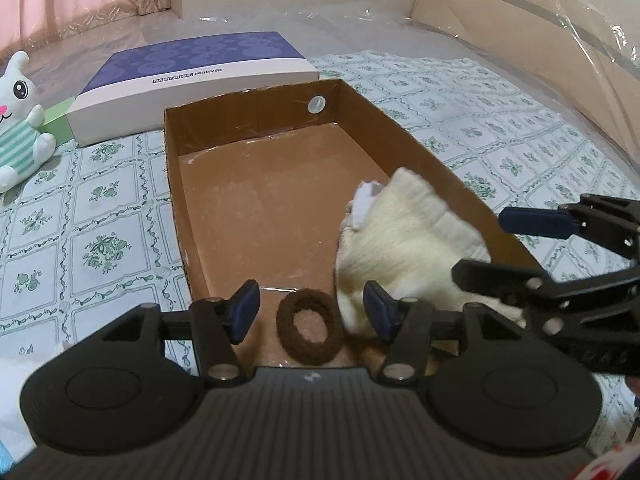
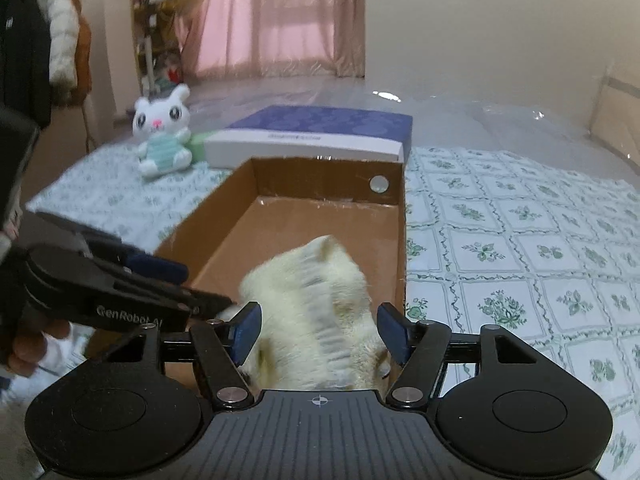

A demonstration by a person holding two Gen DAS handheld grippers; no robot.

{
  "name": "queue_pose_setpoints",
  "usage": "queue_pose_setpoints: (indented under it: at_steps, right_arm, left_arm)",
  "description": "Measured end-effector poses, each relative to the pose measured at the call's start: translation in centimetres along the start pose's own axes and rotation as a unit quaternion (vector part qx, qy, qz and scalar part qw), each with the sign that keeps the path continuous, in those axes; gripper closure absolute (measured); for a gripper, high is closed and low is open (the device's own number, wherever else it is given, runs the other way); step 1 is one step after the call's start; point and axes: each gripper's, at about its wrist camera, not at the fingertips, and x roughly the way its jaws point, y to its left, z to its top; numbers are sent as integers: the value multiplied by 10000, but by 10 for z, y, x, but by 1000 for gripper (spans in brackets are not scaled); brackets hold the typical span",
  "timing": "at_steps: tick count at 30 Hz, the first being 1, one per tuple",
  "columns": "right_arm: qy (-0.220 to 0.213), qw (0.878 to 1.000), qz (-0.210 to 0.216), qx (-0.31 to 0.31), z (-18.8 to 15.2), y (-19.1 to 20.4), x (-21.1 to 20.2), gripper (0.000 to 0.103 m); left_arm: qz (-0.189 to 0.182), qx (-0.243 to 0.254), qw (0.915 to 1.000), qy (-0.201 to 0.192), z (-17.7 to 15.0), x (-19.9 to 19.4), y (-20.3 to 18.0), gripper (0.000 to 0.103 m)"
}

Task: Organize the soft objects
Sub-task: 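Carry the towel and hair tie into the cardboard box with both grippers, then open both grippers and withdraw them from the box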

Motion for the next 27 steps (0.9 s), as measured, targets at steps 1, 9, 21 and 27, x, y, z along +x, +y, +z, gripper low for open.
queue_pose_setpoints:
  at_steps: [1,9,21,27]
  right_arm:
    - [-19,10000,27,75,1,-1,-4,39]
    - [-175,9974,209,669,-6,-1,-37,39]
    - [-615,9902,299,1222,-14,23,-95,39]
    - [-832,9866,398,1346,-17,49,-120,39]
  left_arm:
    - [-20,-2,10000,-7,-1,-2,0,46]
    - [-77,-78,9999,-36,-10,-27,1,42]
    - [-100,-212,9994,-244,-25,-94,0,42]
    - [-206,-255,9988,-357,-44,-136,3,42]
